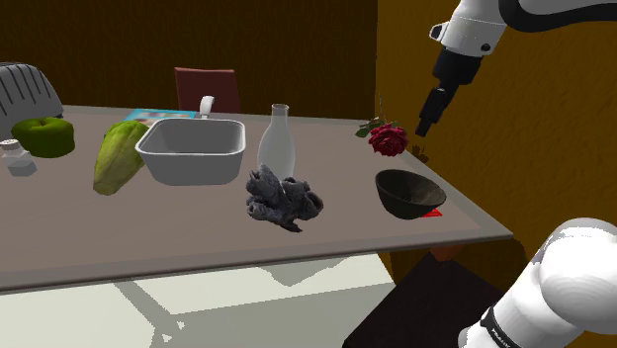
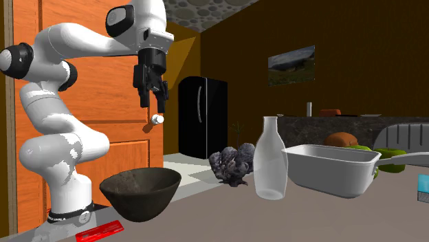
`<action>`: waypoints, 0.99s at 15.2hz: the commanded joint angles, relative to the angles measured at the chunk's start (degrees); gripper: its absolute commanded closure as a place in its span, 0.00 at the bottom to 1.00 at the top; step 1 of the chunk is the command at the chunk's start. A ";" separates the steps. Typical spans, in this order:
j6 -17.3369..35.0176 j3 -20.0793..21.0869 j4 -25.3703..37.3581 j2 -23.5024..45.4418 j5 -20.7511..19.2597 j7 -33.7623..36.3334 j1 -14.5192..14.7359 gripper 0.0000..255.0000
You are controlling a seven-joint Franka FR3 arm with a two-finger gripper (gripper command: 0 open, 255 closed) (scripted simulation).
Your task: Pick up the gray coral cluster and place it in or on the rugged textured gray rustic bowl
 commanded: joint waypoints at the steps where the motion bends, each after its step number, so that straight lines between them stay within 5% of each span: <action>1: 0.00 0.00 0.00 0.00 0.00 0.00 0.00 0.00; 15: 9.29 8.32 10.51 24.14 2.45 -2.38 7.00 0.00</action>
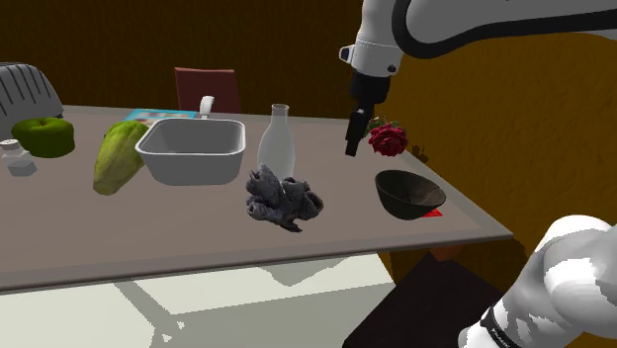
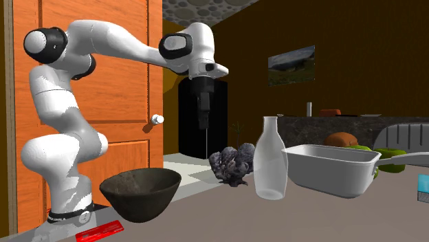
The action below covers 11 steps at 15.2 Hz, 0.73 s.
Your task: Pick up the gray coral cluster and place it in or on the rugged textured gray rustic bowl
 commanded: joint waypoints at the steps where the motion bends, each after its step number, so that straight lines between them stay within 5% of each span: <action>1: 1.37 1.16 2.06 4.04 -0.12 -0.46 0.78 0.00; 11: 3.44 7.33 13.94 21.55 -2.48 -1.13 5.49 0.00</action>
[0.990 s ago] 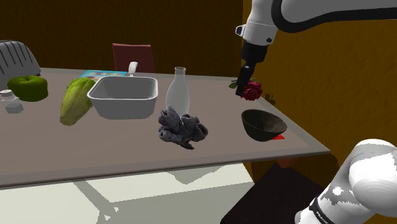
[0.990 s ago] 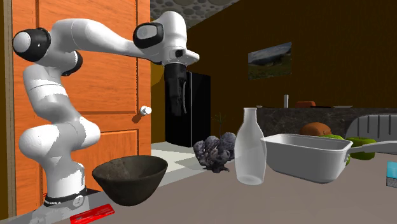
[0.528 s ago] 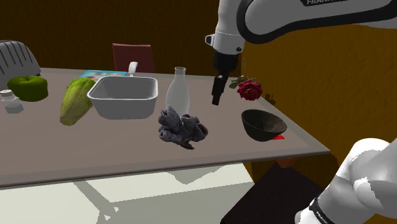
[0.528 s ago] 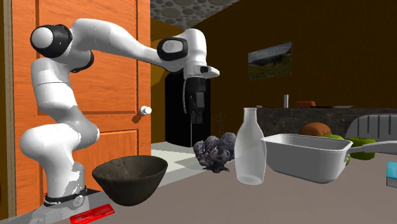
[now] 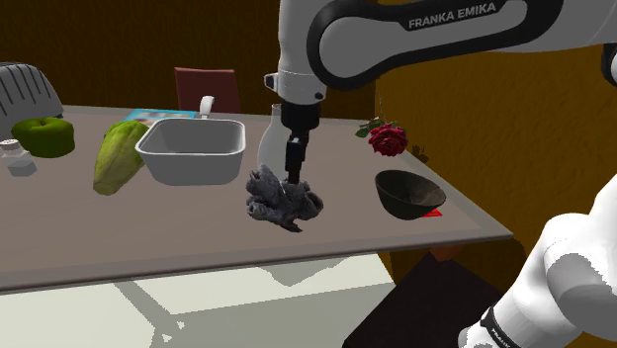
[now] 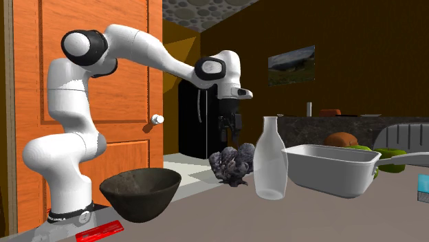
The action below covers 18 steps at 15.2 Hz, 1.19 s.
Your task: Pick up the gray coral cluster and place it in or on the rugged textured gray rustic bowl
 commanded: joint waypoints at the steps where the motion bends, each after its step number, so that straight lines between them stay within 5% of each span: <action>1: 0.86 0.52 0.57 1.80 -0.40 -0.09 0.48 0.00; 8: 5.79 0.41 -3.55 2.66 -0.83 0.21 0.37 0.00; 16: 5.78 0.41 -3.54 2.66 -0.83 0.21 0.37 0.00; 17: 5.78 0.41 -3.54 2.66 -0.83 0.21 0.37 1.00; 18: 5.78 0.41 -3.54 2.66 -0.83 0.21 0.37 1.00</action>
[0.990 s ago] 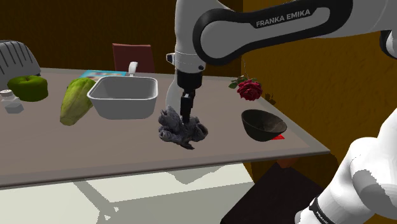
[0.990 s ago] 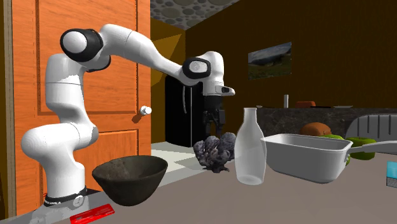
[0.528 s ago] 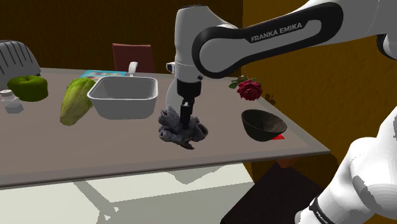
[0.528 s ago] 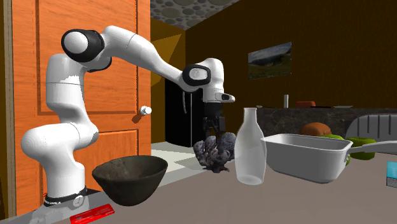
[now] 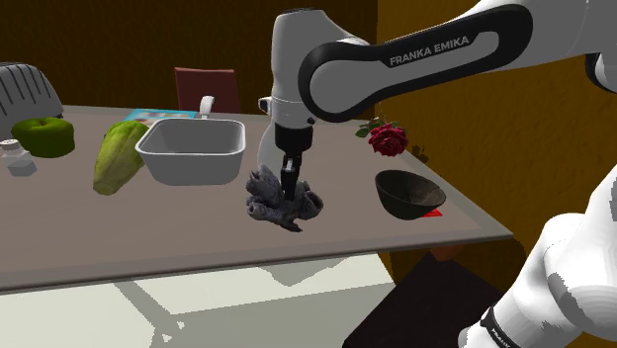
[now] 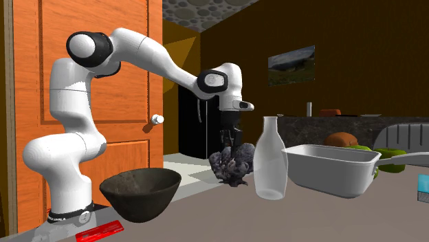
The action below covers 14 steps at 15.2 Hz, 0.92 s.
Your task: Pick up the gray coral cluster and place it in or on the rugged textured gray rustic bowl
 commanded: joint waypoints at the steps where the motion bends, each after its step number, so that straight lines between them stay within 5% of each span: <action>1: 0.00 0.01 -0.01 0.01 0.01 0.00 0.01 1.00; 14: -4.45 -0.02 3.54 -0.96 0.46 -0.55 -0.02 1.00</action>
